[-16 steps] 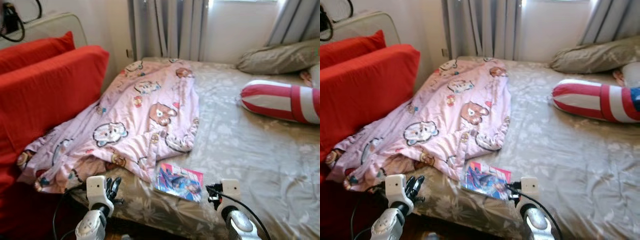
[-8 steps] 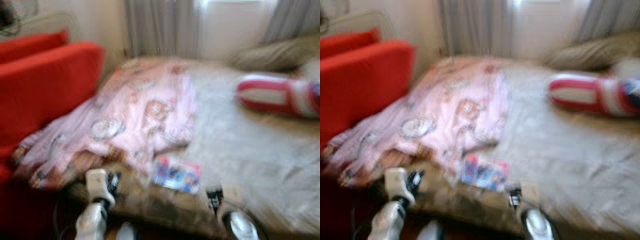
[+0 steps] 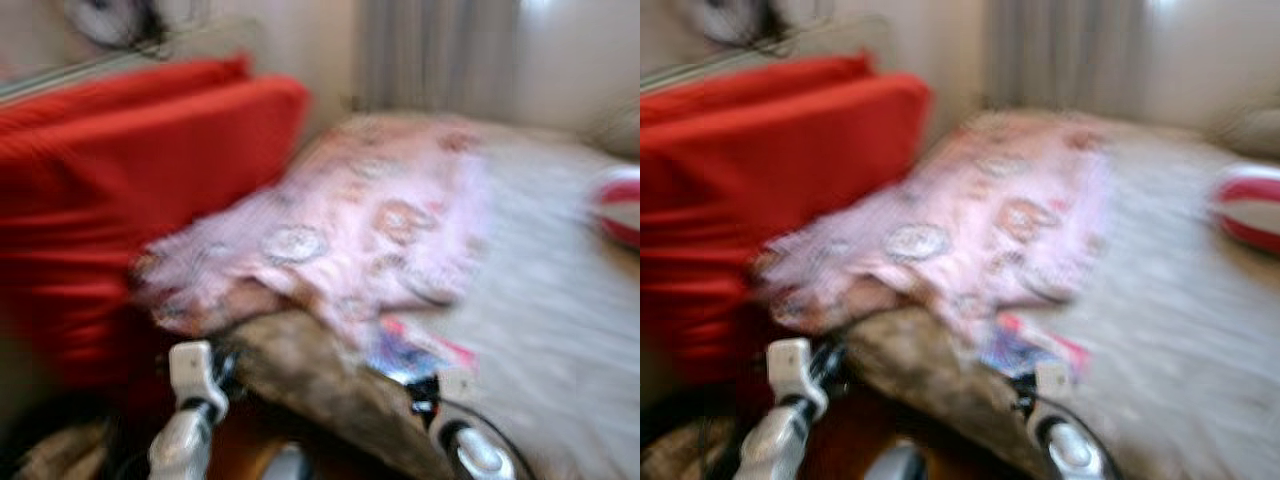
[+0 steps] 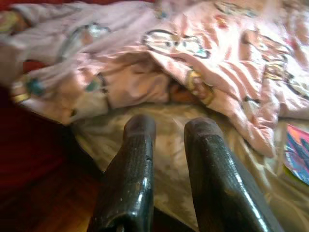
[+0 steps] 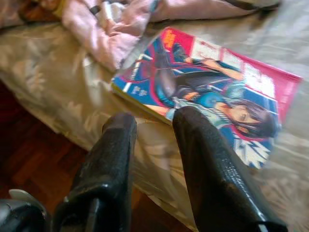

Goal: Clean up the room

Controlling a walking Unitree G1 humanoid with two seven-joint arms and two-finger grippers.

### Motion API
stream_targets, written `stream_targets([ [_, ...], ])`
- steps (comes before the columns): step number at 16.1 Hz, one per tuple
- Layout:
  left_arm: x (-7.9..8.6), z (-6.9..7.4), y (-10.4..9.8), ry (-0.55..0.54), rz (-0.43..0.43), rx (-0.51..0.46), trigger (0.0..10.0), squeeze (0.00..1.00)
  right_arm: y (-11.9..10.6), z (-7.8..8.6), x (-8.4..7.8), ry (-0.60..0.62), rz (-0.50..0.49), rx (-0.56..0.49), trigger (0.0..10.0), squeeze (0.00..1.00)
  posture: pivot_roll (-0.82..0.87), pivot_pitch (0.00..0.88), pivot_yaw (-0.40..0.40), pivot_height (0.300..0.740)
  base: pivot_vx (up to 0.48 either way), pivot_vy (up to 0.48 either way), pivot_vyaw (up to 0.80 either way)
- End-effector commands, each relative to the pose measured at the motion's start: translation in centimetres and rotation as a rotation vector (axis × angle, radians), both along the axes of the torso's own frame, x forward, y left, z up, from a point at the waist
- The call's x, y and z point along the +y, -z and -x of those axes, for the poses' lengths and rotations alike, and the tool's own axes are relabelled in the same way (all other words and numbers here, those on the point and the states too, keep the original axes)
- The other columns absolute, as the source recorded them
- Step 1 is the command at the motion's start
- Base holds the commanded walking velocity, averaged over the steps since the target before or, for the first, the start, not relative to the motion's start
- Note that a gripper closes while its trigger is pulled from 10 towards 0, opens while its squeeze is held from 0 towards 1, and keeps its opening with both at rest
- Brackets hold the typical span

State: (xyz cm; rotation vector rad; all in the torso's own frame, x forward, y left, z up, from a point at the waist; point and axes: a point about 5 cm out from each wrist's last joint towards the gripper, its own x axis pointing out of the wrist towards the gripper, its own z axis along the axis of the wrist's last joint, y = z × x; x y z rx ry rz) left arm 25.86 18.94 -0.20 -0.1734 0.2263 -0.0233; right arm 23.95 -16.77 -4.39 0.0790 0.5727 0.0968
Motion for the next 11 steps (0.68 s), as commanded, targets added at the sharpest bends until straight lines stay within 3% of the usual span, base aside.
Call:
stream_targets([
  [1, 0.1, 0.0, 0.1, 0.006, -0.002, 0.011, 10.0, 0.0, 0.1, 0.1, 0.2, 0.002, -0.011, 0.007, 10.0, 0.0, 0.03, 0.0, 0.02, 0.65, 0.0, 0.0, 0.8],
  [11, -0.6, -0.2, 0.1, 0.032, 0.006, 0.012, 10.0, 0.0, 0.4, 0.4, -0.9, 0.092, 0.012, 0.043, 10.0, 0.0, 0.03, 0.0, 0.017, 0.65, 0.028, 0.0, 0.05],
])
